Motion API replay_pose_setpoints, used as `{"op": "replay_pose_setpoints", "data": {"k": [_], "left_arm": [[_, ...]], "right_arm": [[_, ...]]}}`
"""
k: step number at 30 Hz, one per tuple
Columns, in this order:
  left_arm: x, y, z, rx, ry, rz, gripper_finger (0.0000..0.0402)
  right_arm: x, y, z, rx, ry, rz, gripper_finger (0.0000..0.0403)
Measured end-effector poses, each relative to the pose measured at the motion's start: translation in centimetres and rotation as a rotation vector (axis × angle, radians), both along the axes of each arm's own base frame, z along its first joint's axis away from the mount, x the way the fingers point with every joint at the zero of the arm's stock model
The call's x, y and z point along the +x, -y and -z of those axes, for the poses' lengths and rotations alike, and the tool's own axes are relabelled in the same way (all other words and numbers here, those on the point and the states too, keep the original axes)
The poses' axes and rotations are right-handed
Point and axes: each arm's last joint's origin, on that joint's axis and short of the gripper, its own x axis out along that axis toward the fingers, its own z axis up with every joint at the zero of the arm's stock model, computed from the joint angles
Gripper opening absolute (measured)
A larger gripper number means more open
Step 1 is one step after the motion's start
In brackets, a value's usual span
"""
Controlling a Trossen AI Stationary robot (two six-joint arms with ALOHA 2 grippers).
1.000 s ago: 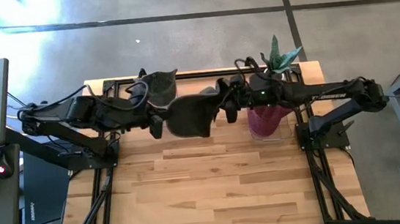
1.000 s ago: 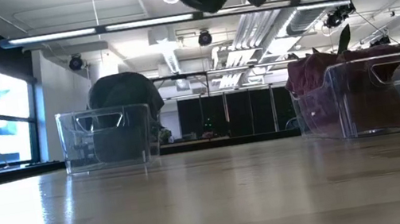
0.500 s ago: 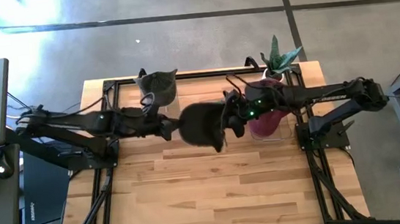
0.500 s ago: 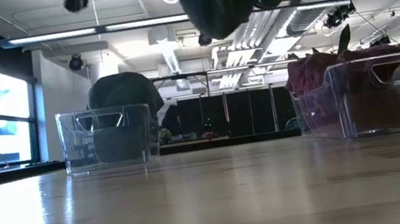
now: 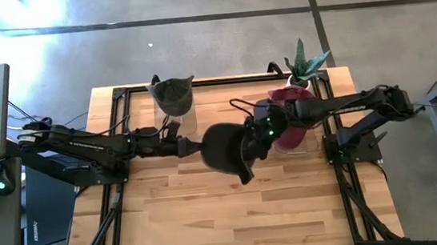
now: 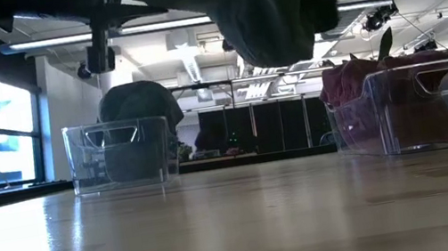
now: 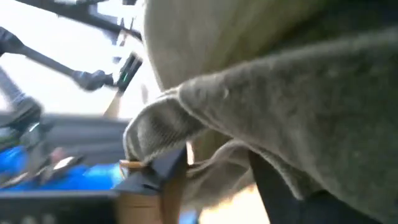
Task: Pick & Place hat
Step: Put the green cap into the left transparent bin
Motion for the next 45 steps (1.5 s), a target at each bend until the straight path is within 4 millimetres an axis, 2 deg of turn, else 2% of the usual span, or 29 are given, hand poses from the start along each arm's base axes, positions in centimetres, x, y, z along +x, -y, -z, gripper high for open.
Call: {"op": "replay_pose_setpoints", "data": {"k": [3, 7, 12, 17, 19, 24, 29, 33, 36, 42, 45], "left_arm": [[0.0, 0.0, 0.1, -0.002, -0.003, 0.006, 0.0], [0.0, 0.0, 0.0, -0.004, 0.003, 0.004, 0.0], [0.0, 0.0, -0.1, -0.014, 0.009, -0.005, 0.0], [0.0, 0.0, -0.1, -0.013, 0.011, -0.012, 0.0], [0.0, 0.0, -0.2, -0.019, 0.019, -0.011, 0.0], [0.5, -0.2, 0.5, -0.04, -0.021, -0.011, 0.0], [0.5, -0.6, 0.5, -0.045, -0.019, 0.009, 0.0], [0.4, -0.5, 0.7, -0.044, -0.043, 0.012, 0.0], [0.4, -0.5, 0.8, -0.046, -0.052, 0.012, 0.0], [0.4, -0.5, 0.8, -0.053, -0.057, 0.015, 0.0], [0.4, -0.5, 0.8, -0.053, -0.057, 0.015, 0.0]], "right_arm": [[-0.8, 0.2, -0.1, 0.141, -0.072, -0.063, 0.0213], [-1.7, -0.1, -1.0, 0.207, -0.063, -0.149, 0.0223], [-3.3, -0.7, -2.7, 0.203, 0.0, -0.198, 0.0202], [-3.4, -0.5, -3.5, 0.182, 0.025, -0.085, 0.017], [-2.8, -0.1, -3.4, 0.131, 0.059, -0.014, 0.0158], [-1.3, -0.1, -1.9, 0.075, 0.052, -0.022, 0.0153], [-0.7, 1.1, -0.7, 0.102, 0.012, -0.05, 0.0209], [-1.1, 2.6, -0.5, 0.125, -0.056, 0.064, 0.0238], [-1.5, 3.1, -0.5, 0.105, -0.07, 0.109, 0.0237], [-2.3, 2.7, -1.0, 0.141, -0.035, -0.051, 0.0216], [-2.7, 1.4, -1.5, -0.001, 0.024, -0.092, 0.0194]]}}
